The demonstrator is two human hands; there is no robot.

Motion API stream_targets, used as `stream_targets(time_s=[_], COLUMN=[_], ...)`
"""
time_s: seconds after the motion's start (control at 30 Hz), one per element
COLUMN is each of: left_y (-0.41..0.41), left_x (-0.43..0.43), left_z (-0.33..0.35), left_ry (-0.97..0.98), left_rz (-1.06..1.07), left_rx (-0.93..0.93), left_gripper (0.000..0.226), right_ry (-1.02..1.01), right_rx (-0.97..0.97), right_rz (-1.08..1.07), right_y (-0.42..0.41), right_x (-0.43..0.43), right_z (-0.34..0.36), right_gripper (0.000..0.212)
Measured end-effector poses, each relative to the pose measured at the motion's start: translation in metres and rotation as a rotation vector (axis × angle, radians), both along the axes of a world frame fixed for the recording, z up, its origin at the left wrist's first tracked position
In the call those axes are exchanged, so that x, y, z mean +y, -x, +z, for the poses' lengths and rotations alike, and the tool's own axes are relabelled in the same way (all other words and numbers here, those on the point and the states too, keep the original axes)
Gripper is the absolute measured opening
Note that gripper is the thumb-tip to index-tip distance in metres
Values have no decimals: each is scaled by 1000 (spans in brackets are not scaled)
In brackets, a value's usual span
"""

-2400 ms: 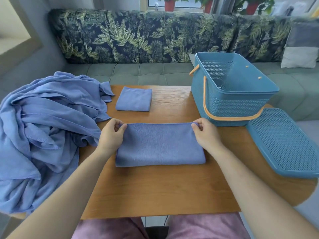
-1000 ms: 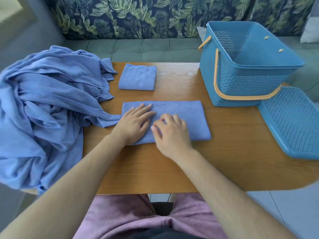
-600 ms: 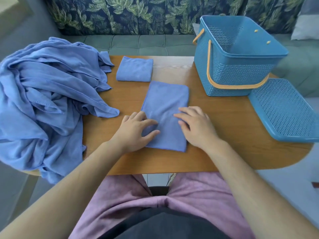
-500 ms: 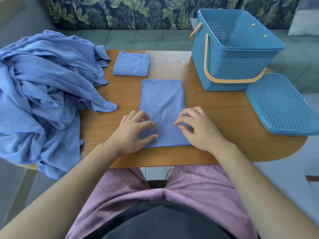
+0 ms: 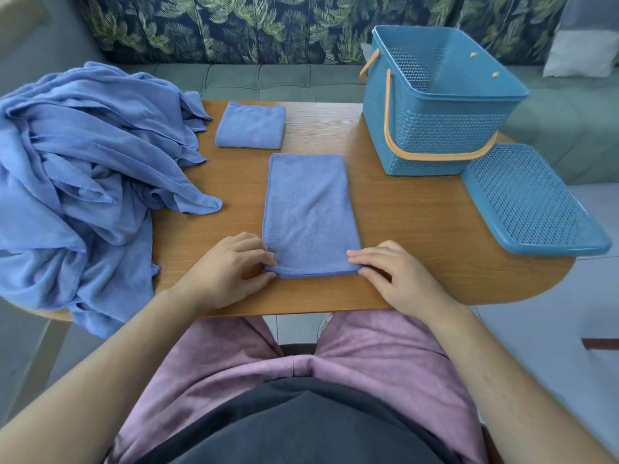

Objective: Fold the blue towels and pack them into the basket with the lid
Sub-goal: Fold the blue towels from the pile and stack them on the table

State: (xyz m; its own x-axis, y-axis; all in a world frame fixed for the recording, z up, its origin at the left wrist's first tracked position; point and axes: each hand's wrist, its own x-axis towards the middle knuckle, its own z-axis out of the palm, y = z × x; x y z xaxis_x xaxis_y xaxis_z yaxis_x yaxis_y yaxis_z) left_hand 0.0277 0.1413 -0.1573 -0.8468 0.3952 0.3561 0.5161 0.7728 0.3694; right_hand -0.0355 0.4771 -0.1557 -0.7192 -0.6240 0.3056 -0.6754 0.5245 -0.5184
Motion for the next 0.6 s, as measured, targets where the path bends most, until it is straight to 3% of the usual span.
stream_targets(time_s=[0.1, 0.23, 0.37, 0.5, 0.6], left_y=[-6, -17, -4, 36, 67], left_x=[5, 11, 17, 16, 16], left_z=[7, 26, 44, 60, 65], left_ry=[-79, -368, -614, -658, -630], left_rz=[28, 171, 215, 270, 351], left_rx=[-65, -291, -340, -339, -330], left_gripper=[11, 6, 12, 10, 15], right_ry=[41, 169, 260, 284, 291], right_rx=[-34, -96, -198, -351, -341], right_rz=[-65, -104, -121, -149, -234], right_y=[-9, -22, -11, 20, 49], right_x=[-4, -8, -19, -31, -43], right_z=[8, 30, 50, 56, 55], right_gripper=[23, 16, 21, 25, 23])
